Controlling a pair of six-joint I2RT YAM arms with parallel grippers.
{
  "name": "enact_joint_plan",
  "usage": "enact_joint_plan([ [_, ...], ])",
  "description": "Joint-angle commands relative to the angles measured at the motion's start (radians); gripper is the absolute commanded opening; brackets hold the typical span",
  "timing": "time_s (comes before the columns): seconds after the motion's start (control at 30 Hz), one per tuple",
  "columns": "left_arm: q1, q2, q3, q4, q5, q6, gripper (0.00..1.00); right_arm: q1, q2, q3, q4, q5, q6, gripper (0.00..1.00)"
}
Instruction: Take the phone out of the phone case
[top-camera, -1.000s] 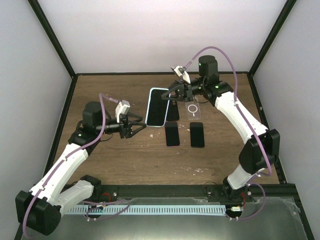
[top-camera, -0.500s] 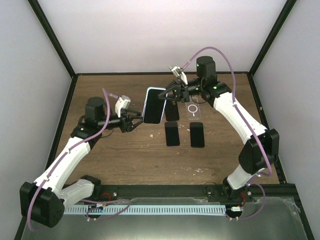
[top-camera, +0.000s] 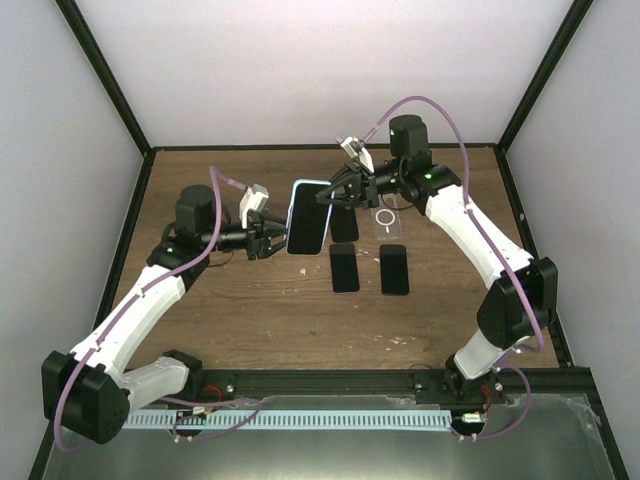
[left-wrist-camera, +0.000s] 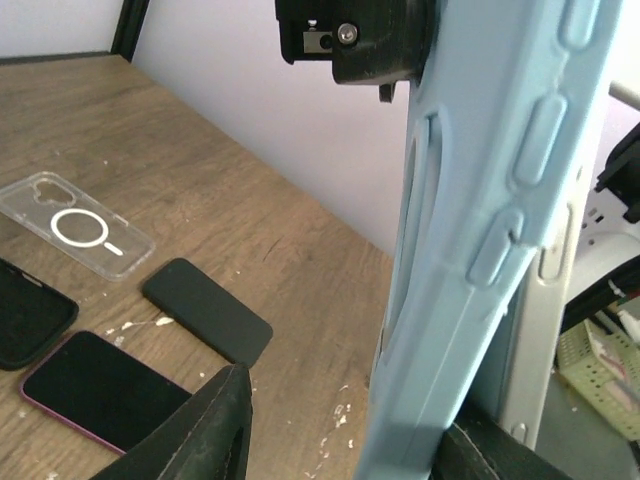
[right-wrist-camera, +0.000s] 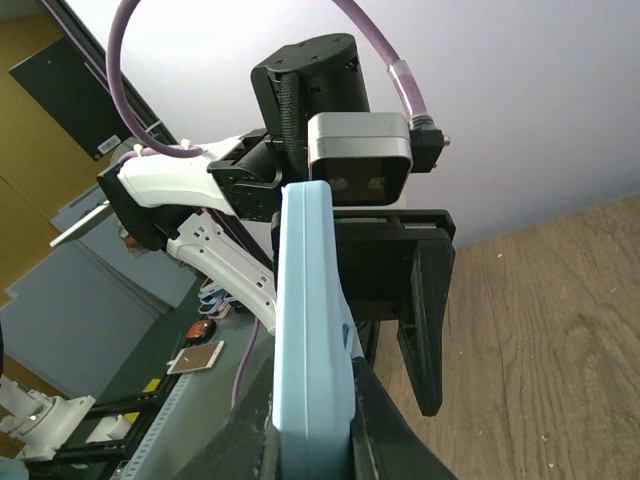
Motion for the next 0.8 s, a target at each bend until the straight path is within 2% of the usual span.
enact_joint_plan([
  [0.0, -0.009, 0.022, 0.04, 0.15, 0.0, -0.128, 0.43, 0.055, 0.039, 0.022, -0.021, -0.052, 0.019, 0.01],
  [0.23, -0.01, 0.047, 0.002, 0.249, -0.012, -0.252, 0.38, 0.095, 0.087, 0.011, 0.029, -0.044, 0.071, 0.01],
  [0.37, -0.001, 0.054, -0.038, 0.257, 0.006, -0.301, 0.3, 0.093, 0.125, 0.032, 0.056, -0.019, 0.119, 0.01],
  [0.57, 0.069, 0.048, -0.153, 0.389, 0.103, -0.483, 0.18, 0.082, 0.164, 0.048, 0.069, 0.018, 0.156, 0.01],
  [0.77, 0.121, 0.046, -0.225, 0.495, 0.133, -0.594, 0.03, 0.075, 0.193, 0.059, 0.081, 0.058, 0.184, 0.16],
])
